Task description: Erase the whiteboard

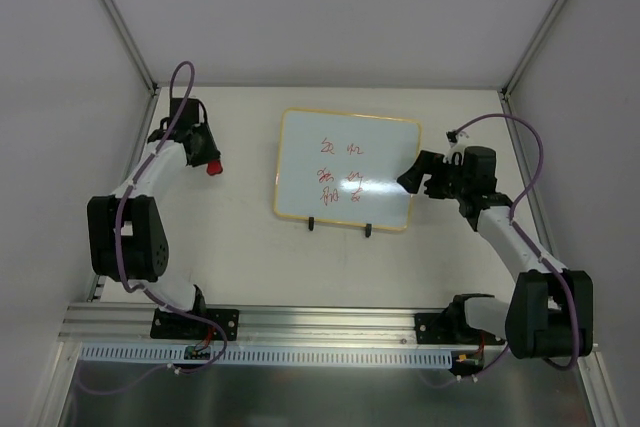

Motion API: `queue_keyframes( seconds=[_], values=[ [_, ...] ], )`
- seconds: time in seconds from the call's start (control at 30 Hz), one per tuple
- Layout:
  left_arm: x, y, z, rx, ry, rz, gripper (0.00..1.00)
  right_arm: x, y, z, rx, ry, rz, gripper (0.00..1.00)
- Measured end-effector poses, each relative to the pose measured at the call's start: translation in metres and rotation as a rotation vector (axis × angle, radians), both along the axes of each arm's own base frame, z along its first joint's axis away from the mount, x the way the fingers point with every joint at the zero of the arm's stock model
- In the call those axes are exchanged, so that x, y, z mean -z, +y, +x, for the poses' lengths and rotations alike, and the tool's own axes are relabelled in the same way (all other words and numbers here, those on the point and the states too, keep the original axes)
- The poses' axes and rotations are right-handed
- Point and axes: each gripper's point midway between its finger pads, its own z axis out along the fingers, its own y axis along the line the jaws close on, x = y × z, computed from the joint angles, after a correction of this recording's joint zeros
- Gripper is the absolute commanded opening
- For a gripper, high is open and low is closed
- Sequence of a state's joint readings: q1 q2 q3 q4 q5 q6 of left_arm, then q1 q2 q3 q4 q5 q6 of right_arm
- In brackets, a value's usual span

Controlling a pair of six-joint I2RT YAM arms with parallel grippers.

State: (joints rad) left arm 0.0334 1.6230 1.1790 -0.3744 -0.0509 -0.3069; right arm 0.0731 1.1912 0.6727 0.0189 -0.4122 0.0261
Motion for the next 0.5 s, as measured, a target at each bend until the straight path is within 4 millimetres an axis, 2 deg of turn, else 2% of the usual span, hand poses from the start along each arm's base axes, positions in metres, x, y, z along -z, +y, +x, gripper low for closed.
queue_keyframes(
  seconds=[0.07,0.27,0.4,0.5],
  values=[
    [-0.013,-0.018,0.0,0.045,-0.035,-0.001,0.0,0.002,0.0,0.003,-0.005,0.0,0.007,0.95],
    [-0.044,-0.097,-0.008,0.245,-0.116,-0.009,0.0,0.013,0.001,0.007,-0.04,0.017,0.022,0.88],
    [-0.061,-0.144,-0.015,0.359,-0.158,-0.013,0.0,0.017,0.003,0.007,-0.068,0.018,0.021,0.79],
    [-0.078,-0.172,-0.017,0.42,-0.2,0.0,0.0,0.017,0.004,0.006,-0.081,0.014,0.018,0.73]
  ],
)
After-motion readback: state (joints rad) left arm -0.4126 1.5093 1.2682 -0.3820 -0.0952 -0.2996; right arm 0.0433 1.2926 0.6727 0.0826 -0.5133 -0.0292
